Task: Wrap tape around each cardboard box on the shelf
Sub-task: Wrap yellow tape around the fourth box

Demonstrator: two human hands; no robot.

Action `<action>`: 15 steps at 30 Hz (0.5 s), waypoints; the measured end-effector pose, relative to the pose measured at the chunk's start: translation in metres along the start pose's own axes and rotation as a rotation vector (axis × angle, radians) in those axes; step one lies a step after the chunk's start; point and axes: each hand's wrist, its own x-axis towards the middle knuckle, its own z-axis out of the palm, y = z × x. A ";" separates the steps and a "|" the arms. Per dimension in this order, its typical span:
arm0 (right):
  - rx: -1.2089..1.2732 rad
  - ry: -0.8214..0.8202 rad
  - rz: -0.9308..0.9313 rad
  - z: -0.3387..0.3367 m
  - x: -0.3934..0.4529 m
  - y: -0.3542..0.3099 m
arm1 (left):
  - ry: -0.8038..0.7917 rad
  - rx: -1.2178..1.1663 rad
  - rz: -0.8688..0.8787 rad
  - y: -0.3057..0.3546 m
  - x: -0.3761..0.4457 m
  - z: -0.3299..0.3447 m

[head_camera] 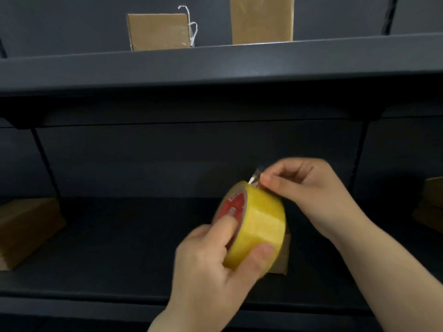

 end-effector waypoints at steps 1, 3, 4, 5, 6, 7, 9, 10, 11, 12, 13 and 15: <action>-0.039 -0.011 0.004 -0.001 0.003 -0.003 | -0.111 -0.186 -0.056 0.000 -0.001 0.001; -0.127 -0.050 0.028 -0.003 0.008 -0.006 | -0.354 -0.488 -0.133 0.001 -0.003 -0.001; -0.163 -0.072 0.046 -0.005 0.010 -0.008 | -0.433 -0.576 -0.147 0.001 -0.005 -0.001; -0.192 -0.086 0.061 -0.007 0.013 -0.009 | -0.464 -0.647 -0.165 0.002 -0.006 0.000; -0.213 -0.090 0.074 -0.009 0.015 -0.010 | -0.448 -0.717 -0.197 0.007 -0.006 0.002; -0.231 -0.076 0.084 -0.011 0.019 -0.009 | -0.404 -0.782 -0.256 0.011 -0.005 0.005; -0.260 -0.004 0.103 -0.016 0.031 -0.006 | -0.326 -0.884 -0.440 0.016 -0.002 0.011; -0.277 0.023 0.117 -0.018 0.038 -0.003 | -0.326 -0.916 -0.516 0.016 0.000 0.014; -0.294 0.026 0.136 -0.020 0.044 0.001 | -0.347 -0.929 -0.550 0.015 0.001 0.015; -0.308 0.002 0.158 -0.021 0.049 0.005 | -0.389 -0.930 -0.545 0.013 0.003 0.013; -0.324 -0.035 0.180 -0.023 0.053 0.009 | -0.432 -0.912 -0.516 0.013 0.004 0.009; -0.348 -0.083 0.216 -0.026 0.059 0.019 | -0.452 -0.869 -0.478 0.012 0.005 0.004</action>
